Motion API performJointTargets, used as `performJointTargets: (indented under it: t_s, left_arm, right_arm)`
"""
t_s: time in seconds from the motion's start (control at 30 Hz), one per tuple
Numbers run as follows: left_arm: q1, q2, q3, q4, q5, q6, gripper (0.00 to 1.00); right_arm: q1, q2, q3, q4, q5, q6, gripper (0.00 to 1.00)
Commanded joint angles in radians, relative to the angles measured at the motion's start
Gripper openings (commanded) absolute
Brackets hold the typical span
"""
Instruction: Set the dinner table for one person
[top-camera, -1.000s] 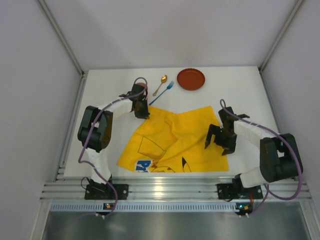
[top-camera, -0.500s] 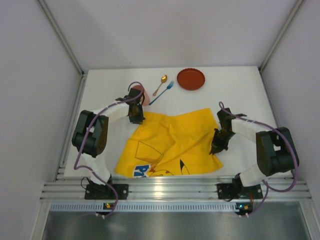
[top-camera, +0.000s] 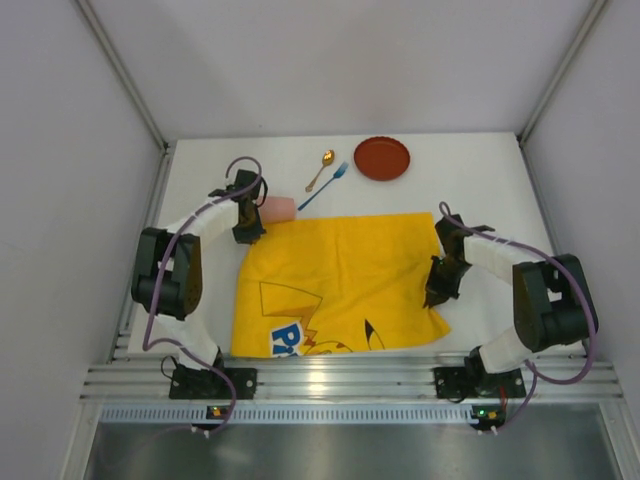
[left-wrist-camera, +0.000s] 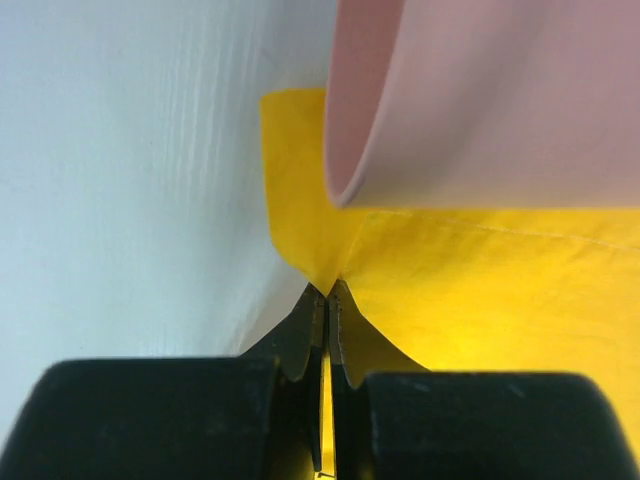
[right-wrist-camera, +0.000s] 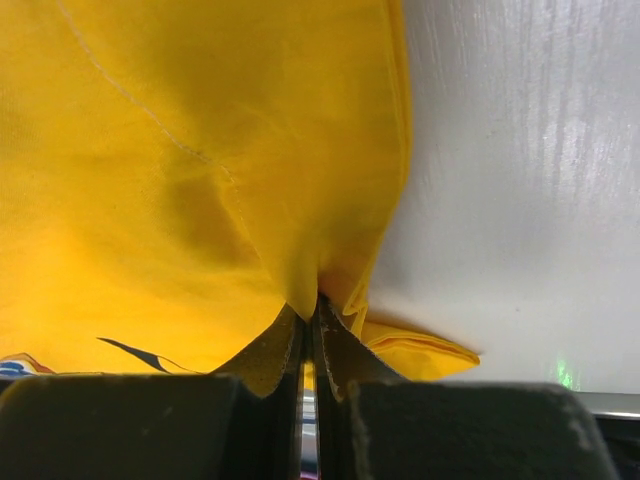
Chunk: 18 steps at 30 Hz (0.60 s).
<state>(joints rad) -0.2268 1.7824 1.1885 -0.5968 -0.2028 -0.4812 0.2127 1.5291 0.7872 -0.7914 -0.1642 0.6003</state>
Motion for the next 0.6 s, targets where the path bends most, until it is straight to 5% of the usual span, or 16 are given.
performJointTargets:
  t_s: [0.0, 0.3, 0.33, 0.37, 0.47, 0.57]
  left_arm:
    - [0.004, 0.012, 0.094, -0.015, -0.043, 0.015, 0.00]
    - [0.014, 0.098, 0.232, -0.061, -0.076, 0.032, 0.00]
    - [0.014, 0.098, 0.235, -0.070, -0.070, 0.030, 0.00]
    - [0.014, 0.094, 0.235, -0.075, -0.070, 0.020, 0.00]
    - [0.014, 0.057, 0.224, -0.093, -0.090, 0.003, 0.39]
    - [0.015, 0.003, 0.211, -0.110, -0.115, 0.007, 0.64]
  right_arm:
    - [-0.024, 0.008, 0.003, 0.020, 0.130, -0.037, 0.00]
    - [-0.039, 0.009, 0.026, -0.002, 0.150, -0.060, 0.04]
    - [-0.041, 0.008, 0.033, -0.003, 0.150, -0.063, 0.12]
    - [-0.041, 0.008, 0.047, -0.009, 0.149, -0.068, 0.39]
    - [-0.041, -0.010, 0.079, -0.035, 0.149, -0.074, 0.74]
    - [-0.041, -0.047, 0.122, -0.074, 0.129, -0.085, 0.90]
